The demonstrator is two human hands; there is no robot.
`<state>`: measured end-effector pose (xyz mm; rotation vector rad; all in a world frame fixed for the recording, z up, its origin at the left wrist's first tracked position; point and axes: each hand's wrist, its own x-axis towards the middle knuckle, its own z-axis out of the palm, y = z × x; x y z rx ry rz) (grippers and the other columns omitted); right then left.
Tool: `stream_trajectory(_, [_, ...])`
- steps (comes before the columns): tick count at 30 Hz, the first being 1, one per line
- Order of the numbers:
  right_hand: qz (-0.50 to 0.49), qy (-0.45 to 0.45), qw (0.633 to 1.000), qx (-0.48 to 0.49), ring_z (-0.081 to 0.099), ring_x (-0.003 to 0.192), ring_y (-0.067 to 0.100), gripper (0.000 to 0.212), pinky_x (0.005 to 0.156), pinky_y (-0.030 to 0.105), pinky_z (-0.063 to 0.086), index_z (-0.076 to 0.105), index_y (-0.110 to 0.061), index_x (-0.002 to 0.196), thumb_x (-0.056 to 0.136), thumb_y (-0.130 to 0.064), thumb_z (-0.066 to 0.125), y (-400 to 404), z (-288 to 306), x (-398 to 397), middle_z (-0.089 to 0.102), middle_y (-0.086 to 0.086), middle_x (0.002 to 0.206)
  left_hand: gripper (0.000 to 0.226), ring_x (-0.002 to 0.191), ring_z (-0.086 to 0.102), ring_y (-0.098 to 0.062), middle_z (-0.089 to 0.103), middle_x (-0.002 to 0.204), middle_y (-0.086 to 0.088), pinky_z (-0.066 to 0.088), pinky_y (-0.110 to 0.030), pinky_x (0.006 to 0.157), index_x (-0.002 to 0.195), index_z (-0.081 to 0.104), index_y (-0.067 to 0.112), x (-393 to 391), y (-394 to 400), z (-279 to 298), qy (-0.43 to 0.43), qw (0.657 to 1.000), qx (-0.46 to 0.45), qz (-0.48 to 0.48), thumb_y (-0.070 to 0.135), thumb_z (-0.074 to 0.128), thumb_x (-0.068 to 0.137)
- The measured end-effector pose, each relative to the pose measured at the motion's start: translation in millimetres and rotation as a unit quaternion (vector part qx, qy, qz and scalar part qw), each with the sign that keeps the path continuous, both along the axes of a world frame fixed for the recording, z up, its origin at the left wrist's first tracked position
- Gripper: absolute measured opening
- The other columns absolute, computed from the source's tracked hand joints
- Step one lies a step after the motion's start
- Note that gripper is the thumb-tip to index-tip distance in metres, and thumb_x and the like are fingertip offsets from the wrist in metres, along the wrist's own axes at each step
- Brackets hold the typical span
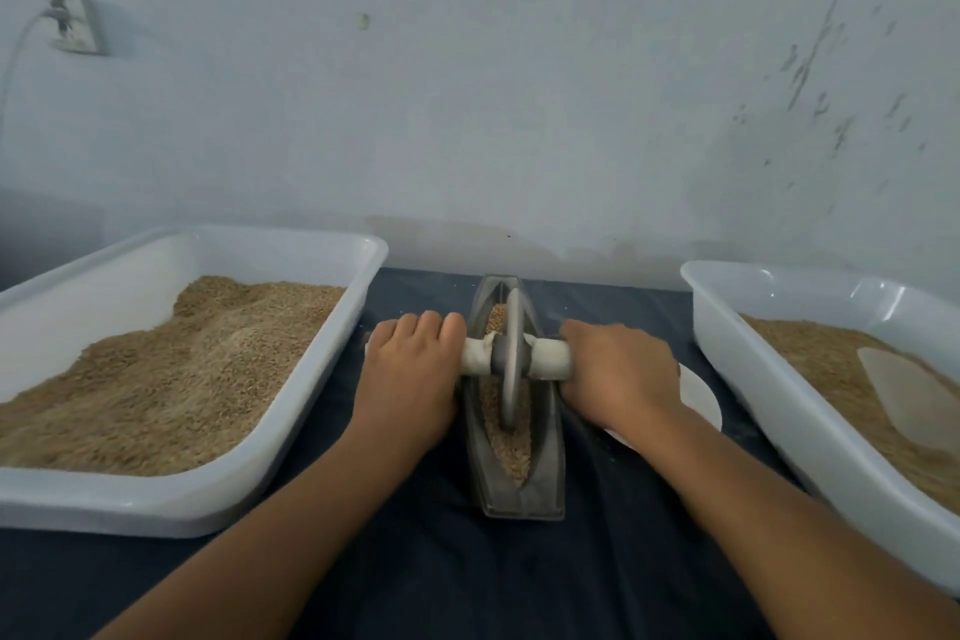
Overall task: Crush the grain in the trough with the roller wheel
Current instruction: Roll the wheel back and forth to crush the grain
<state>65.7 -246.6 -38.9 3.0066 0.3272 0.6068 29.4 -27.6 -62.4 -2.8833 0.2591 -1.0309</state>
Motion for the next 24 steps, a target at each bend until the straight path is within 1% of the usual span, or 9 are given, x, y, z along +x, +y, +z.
stream_trajectory(4, [0.018, 0.106, 0.993, -0.045, 0.056, 0.064, 0.017, 0.015, 0.059, 0.033, 0.048, 0.056, -0.032, 0.087, 0.075, -0.037, 0.063, 6.9, 21.9, 29.6, 0.058, -0.006, 0.075, 0.038, 0.066, 0.054, -0.023, 0.056, 0.073, 0.003, 0.031, -0.035, 0.064, 0.079, 0.037, 0.024, 23.1, 0.6, 2.5, 0.020, 0.999, -0.002, 0.028, 0.019, 0.074, 0.072])
stream_trajectory(7, [0.019, 0.194, 0.979, -0.066, 0.062, 0.064, 0.017, 0.017, 0.054, 0.027, 0.044, 0.062, -0.027, 0.087, 0.072, -0.034, 0.064, 10.9, 37.2, 47.9, 0.063, -0.004, 0.075, 0.033, 0.062, 0.049, -0.019, 0.055, 0.071, 0.005, 0.028, -0.033, 0.063, 0.079, 0.038, 0.025, 41.6, 2.1, 7.1, 0.033, 0.998, 0.010, 0.052, 0.020, 0.071, 0.076])
stream_trajectory(9, [0.019, 0.246, 0.966, -0.073, 0.061, 0.059, 0.017, 0.015, 0.052, 0.025, 0.043, 0.066, -0.021, 0.080, 0.067, -0.030, 0.067, 15.0, 45.6, 59.0, 0.065, -0.003, 0.070, 0.027, 0.061, 0.042, -0.017, 0.050, 0.070, 0.008, 0.028, -0.032, 0.065, 0.079, 0.040, 0.026, 53.1, 3.8, 8.5, 0.047, 0.997, 0.014, 0.063, 0.022, 0.067, 0.080])
stream_trajectory(11, [0.025, 0.293, 0.953, -0.067, 0.058, 0.051, 0.018, 0.013, 0.049, 0.024, 0.041, 0.067, -0.017, 0.069, 0.064, -0.027, 0.073, 18.7, 52.2, 70.6, 0.063, -0.003, 0.056, 0.023, 0.059, 0.040, -0.017, 0.046, 0.068, 0.008, 0.029, -0.031, 0.064, 0.078, 0.042, 0.027, 62.4, 6.0, 8.7, 0.052, 0.996, 0.010, 0.069, 0.022, 0.064, 0.082])
stream_trajectory(13, [0.033, 0.324, 0.943, -0.066, 0.055, 0.042, 0.017, 0.017, 0.044, 0.020, 0.039, 0.066, -0.014, 0.060, 0.067, -0.026, 0.077, 21.3, 56.8, 80.5, 0.057, -0.004, 0.041, 0.019, 0.059, 0.041, -0.016, 0.046, 0.068, 0.008, 0.030, -0.031, 0.062, 0.079, 0.045, 0.028, 68.3, 8.7, 7.4, 0.057, 0.996, 0.007, 0.071, 0.024, 0.063, 0.084])
stream_trajectory(16, [0.037, 0.361, 0.931, -0.040, 0.053, 0.031, 0.009, 0.019, 0.035, 0.015, 0.038, 0.066, -0.011, 0.063, 0.075, -0.022, 0.077, 23.8, 60.5, 91.5, 0.057, -0.005, 0.040, 0.020, 0.061, 0.042, -0.016, 0.045, 0.068, 0.009, 0.031, -0.030, 0.061, 0.080, 0.045, 0.030, 73.1, 9.9, 8.8, 0.068, 0.995, -0.006, 0.071, 0.027, 0.064, 0.085])
stream_trajectory(20, [0.039, 0.367, 0.929, -0.030, 0.053, 0.035, 0.011, 0.017, 0.039, 0.016, 0.040, 0.067, -0.011, 0.064, 0.074, -0.022, 0.077, 23.1, 60.1, 93.5, 0.059, -0.004, 0.043, 0.017, 0.062, 0.044, -0.017, 0.046, 0.069, 0.008, 0.032, -0.031, 0.062, 0.082, 0.046, 0.029, 74.1, 8.0, 12.3, 0.068, 0.995, -0.011, 0.068, 0.026, 0.063, 0.085])
stream_trajectory(22, [0.048, 0.321, 0.944, -0.058, 0.054, 0.042, 0.016, 0.018, 0.044, 0.020, 0.039, 0.067, -0.014, 0.063, 0.070, -0.027, 0.076, 21.4, 57.6, 89.9, 0.059, -0.003, 0.047, 0.018, 0.062, 0.046, -0.017, 0.050, 0.071, 0.008, 0.031, -0.031, 0.062, 0.082, 0.046, 0.029, 72.0, 8.1, 11.9, 0.059, 0.996, -0.008, 0.064, 0.026, 0.063, 0.084])
stream_trajectory(24, [0.060, 0.271, 0.958, -0.075, 0.056, 0.052, 0.018, 0.014, 0.050, 0.024, 0.041, 0.068, -0.016, 0.071, 0.068, -0.029, 0.072, 19.0, 53.1, 83.9, 0.061, -0.002, 0.058, 0.022, 0.061, 0.044, -0.016, 0.054, 0.073, 0.008, 0.029, -0.031, 0.062, 0.081, 0.043, 0.027, 66.6, 9.0, 9.2, 0.047, 0.997, -0.009, 0.055, 0.026, 0.065, 0.082])
